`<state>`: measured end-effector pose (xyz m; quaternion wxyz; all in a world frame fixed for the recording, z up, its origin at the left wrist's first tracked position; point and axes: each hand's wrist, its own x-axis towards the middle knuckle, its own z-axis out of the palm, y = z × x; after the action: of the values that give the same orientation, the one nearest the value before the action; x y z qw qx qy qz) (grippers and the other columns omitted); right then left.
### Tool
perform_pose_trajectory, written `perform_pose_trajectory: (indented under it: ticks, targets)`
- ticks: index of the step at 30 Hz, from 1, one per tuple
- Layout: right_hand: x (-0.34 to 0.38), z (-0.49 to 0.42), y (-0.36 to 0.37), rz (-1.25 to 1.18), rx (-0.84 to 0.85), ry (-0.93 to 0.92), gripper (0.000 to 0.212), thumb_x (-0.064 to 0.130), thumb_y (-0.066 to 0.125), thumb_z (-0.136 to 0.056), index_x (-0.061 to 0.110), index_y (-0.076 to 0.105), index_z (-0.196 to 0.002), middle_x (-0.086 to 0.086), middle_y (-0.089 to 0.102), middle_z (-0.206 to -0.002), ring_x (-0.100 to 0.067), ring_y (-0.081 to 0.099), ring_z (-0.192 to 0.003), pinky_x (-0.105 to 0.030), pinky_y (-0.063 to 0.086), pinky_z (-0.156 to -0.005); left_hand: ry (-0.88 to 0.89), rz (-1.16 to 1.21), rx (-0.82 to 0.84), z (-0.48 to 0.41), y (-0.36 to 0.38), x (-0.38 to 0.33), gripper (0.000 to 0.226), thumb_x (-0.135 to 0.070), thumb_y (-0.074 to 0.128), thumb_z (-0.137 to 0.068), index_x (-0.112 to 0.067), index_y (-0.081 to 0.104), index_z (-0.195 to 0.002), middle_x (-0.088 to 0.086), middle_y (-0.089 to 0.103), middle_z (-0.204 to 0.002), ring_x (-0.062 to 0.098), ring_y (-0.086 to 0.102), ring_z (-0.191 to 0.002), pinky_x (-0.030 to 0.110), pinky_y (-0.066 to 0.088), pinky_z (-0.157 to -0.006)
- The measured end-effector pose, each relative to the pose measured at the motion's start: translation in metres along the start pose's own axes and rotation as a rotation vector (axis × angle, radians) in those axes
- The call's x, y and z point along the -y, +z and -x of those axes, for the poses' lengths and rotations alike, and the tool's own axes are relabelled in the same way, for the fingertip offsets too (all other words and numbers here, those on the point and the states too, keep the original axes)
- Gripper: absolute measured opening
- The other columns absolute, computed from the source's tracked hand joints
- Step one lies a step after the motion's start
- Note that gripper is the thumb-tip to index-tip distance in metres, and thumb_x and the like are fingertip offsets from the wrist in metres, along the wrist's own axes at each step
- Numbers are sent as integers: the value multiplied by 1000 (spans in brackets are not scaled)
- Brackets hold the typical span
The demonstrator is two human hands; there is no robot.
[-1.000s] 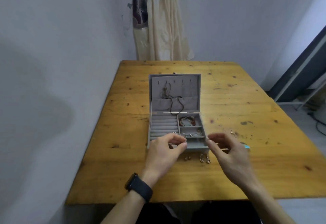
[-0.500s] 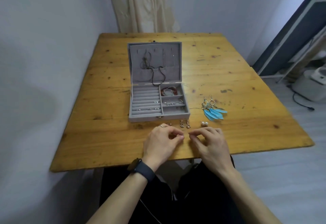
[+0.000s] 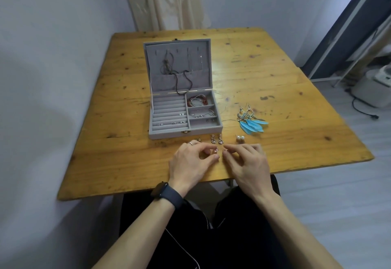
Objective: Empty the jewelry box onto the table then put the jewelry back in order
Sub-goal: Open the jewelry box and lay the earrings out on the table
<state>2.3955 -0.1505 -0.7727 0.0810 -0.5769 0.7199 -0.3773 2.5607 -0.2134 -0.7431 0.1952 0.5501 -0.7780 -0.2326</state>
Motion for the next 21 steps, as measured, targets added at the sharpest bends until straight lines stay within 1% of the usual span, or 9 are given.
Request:
perform_pose_trajectory:
  ticks: [4,9,13,16,18,21]
  targets:
    - [-2,0,-2,-16,2,-11,19,29,74,-89,29,75,-108,11,73,-98,-14,52,-94,-44,50,-79,6,-6,0,1,0,0,25,-62,64,-84,-53,68,-107,-25,62,-89,1,52,-88,24,46,-67]
    - [-1,0,-2,-21,-4,-6,22,28,76,-87,28,75,-109,9,72,-99,-15,50,-96,-43,50,-81,21,29,-6,1,1,-1,20,-54,65,-87,-51,69,-107,-25,62,-88,0,49,-82,23,41,-62]
    - [2,0,-3,13,-19,-4,26,33,77,-85,29,75,-111,4,68,-101,-18,49,-101,-37,49,-85,-1,33,-14,0,2,0,20,-52,65,-87,-50,69,-107,-26,62,-88,1,49,-80,26,48,-67]
    - [5,-3,-1,111,-11,-18,30,40,76,-84,32,74,-113,2,66,-102,-21,50,-102,-40,50,-82,-18,27,-13,-1,2,-2,20,-54,64,-87,-50,69,-106,-24,62,-90,3,56,-86,29,52,-72]
    - [5,-5,0,161,-4,-17,28,42,75,-84,33,75,-110,4,66,-102,-22,50,-102,-41,49,-78,-27,19,-18,-2,2,-4,18,-54,63,-88,-49,70,-104,-23,63,-92,3,59,-92,29,53,-74]
    - [4,-6,0,182,5,-18,20,42,74,-85,33,77,-103,5,65,-102,-23,49,-103,-39,47,-78,-9,12,-26,-1,2,-3,15,-53,64,-88,-46,71,-100,-20,63,-90,4,59,-93,30,53,-74]
